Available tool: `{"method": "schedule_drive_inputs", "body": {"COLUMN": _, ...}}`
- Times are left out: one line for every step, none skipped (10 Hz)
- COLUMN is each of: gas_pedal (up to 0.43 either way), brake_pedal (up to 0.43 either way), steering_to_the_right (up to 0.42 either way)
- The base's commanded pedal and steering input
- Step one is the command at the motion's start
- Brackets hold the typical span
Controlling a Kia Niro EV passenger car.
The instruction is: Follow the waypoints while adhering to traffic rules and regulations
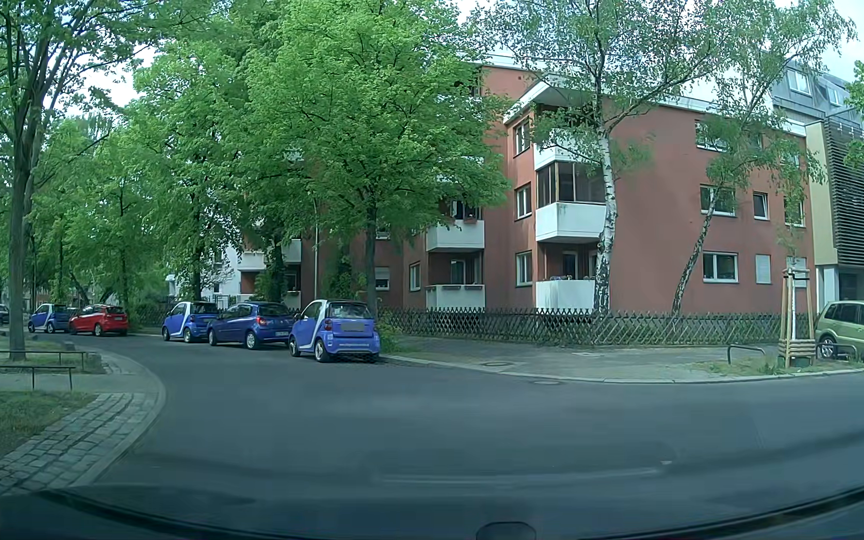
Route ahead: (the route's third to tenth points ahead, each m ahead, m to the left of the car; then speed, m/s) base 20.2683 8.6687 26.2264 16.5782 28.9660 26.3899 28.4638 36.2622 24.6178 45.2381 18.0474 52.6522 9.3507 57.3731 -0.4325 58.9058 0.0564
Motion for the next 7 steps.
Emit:
{"method": "schedule_drive_inputs", "body": {"gas_pedal": 0.0, "brake_pedal": 0.311, "steering_to_the_right": -0.153}}
{"method": "schedule_drive_inputs", "body": {"gas_pedal": 0.0, "brake_pedal": 0.311, "steering_to_the_right": -0.153}}
{"method": "schedule_drive_inputs", "body": {"gas_pedal": 0.0, "brake_pedal": 0.317, "steering_to_the_right": -0.153}}
{"method": "schedule_drive_inputs", "body": {"gas_pedal": 0.0, "brake_pedal": 0.323, "steering_to_the_right": -0.153}}
{"method": "schedule_drive_inputs", "body": {"gas_pedal": 0.0, "brake_pedal": 0.323, "steering_to_the_right": -0.153}}
{"method": "schedule_drive_inputs", "body": {"gas_pedal": 0.0, "brake_pedal": 0.323, "steering_to_the_right": -0.153}}
{"method": "schedule_drive_inputs", "body": {"gas_pedal": 0.0, "brake_pedal": 0.323, "steering_to_the_right": -0.153}}
